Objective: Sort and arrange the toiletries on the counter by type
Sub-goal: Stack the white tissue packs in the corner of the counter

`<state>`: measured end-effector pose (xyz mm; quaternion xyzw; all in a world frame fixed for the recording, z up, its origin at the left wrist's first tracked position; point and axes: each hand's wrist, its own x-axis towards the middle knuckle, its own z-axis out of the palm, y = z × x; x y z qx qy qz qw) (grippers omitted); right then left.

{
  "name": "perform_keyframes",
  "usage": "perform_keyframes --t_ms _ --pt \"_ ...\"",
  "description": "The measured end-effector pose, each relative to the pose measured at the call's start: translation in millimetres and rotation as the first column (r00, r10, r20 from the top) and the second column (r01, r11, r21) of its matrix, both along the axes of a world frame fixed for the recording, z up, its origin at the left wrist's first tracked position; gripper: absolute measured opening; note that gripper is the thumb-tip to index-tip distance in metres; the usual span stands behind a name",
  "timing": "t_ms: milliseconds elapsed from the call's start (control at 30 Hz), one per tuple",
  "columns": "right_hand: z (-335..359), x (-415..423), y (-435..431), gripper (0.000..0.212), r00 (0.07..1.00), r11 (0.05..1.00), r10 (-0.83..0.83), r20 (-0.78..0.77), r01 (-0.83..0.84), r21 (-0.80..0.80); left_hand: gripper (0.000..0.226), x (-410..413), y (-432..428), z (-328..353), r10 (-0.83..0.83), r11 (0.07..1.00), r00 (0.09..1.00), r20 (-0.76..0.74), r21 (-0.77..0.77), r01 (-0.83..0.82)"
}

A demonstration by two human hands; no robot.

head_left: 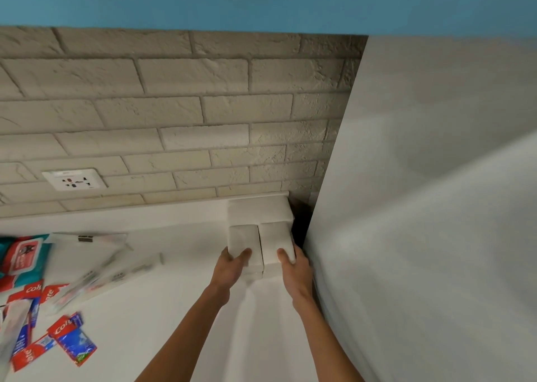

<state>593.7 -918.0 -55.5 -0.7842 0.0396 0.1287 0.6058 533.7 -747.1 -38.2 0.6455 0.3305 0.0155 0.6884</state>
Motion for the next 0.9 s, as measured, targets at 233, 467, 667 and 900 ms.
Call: perform_keyframes --t_ms 233,467,667,900 --pt "-8 8 -3 0.052 0.996 0.998 0.050 -0.074 -0.047 0.043 0.027 -2 1 -1 0.015 0.999 1.000 0.021 -0.033 -0.014" --pt "-17 8 0 0.060 0.993 0.996 0.067 -0.094 -0.061 0.066 0.026 -2 4 -7 0.002 0.999 0.999 0.045 -0.035 0.000" --pt "-14 17 0 0.061 0.988 0.989 0.085 -0.132 -0.068 0.131 0.021 1 5 -1 -0.014 0.999 0.999 0.047 -0.029 0.015" --pt "-55 82 2 0.093 0.969 0.939 0.037 -0.246 0.051 0.341 0.099 11 20 -5 0.044 0.998 0.998 0.038 -0.056 -0.042"
